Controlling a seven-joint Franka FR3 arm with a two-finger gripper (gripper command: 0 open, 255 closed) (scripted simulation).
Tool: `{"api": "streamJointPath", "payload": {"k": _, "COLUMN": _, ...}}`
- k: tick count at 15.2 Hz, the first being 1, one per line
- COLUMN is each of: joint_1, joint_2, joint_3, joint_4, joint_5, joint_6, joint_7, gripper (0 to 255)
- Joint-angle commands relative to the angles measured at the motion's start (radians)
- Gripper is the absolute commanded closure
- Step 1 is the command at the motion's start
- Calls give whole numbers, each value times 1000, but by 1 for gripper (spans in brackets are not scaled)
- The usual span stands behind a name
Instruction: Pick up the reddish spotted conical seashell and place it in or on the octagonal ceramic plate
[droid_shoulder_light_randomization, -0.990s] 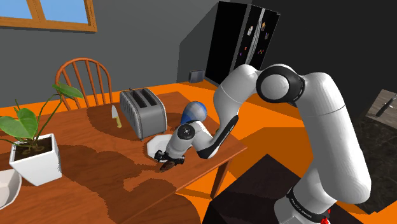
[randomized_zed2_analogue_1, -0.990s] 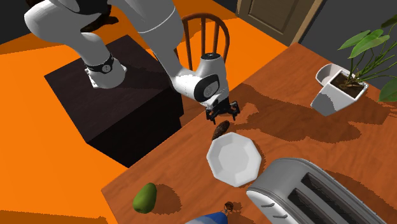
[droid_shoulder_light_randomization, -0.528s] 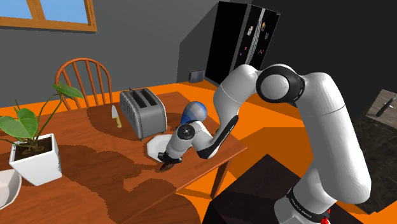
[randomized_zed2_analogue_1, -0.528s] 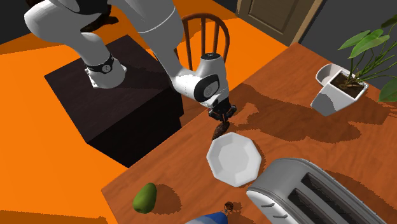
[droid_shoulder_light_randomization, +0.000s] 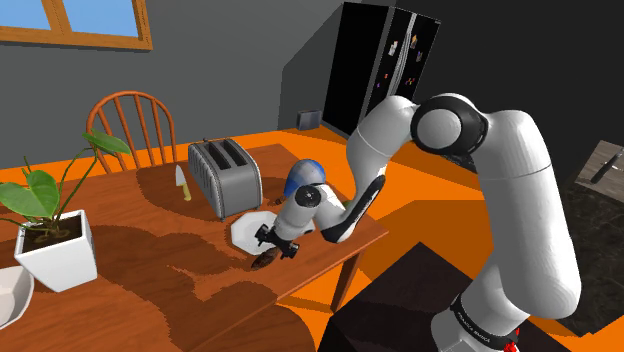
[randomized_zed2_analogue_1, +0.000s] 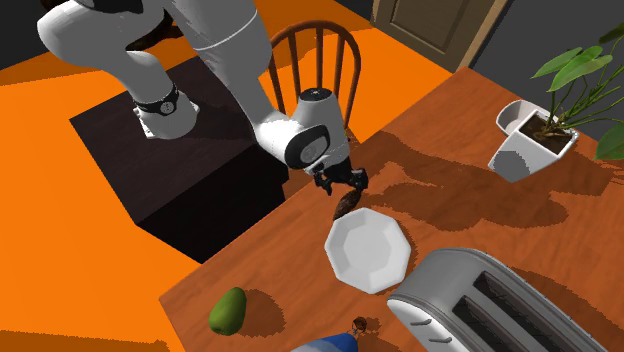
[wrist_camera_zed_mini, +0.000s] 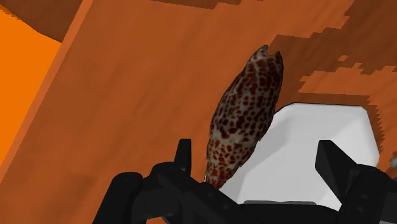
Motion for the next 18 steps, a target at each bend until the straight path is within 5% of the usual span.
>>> {"api": "streamJointPath", "payload": {"k": 1, "joint_1": 0, "joint_2": 10, "joint_3": -20, "joint_4": 3, "joint_5": -8, "joint_6": 31, "joint_7": 77, "gripper": 0}}
{"api": "streamJointPath", "payload": {"k": 7, "joint_1": 32, "joint_2": 115, "joint_3": -57, "joint_4": 100, "joint_5": -55, "joint_6": 51, "joint_7": 128, "gripper": 0}}
{"api": "streamJointPath", "payload": {"k": 15, "joint_1": 32, "joint_2": 115, "joint_3": -58, "joint_4": 100, "joint_5": -55, "joint_6": 51, "joint_7": 128, "gripper": 0}}
{"api": "streamJointPath", "payload": {"k": 16, "joint_1": 32, "joint_2": 115, "joint_3": -58, "joint_4": 100, "joint_5": -54, "joint_6": 51, "joint_7": 128, "gripper": 255}}
{"api": "streamJointPath", "payload": {"k": 18, "joint_1": 32, "joint_2": 115, "joint_3": -58, "joint_4": 100, "joint_5": -54, "joint_6": 51, "joint_7": 128, "gripper": 255}}
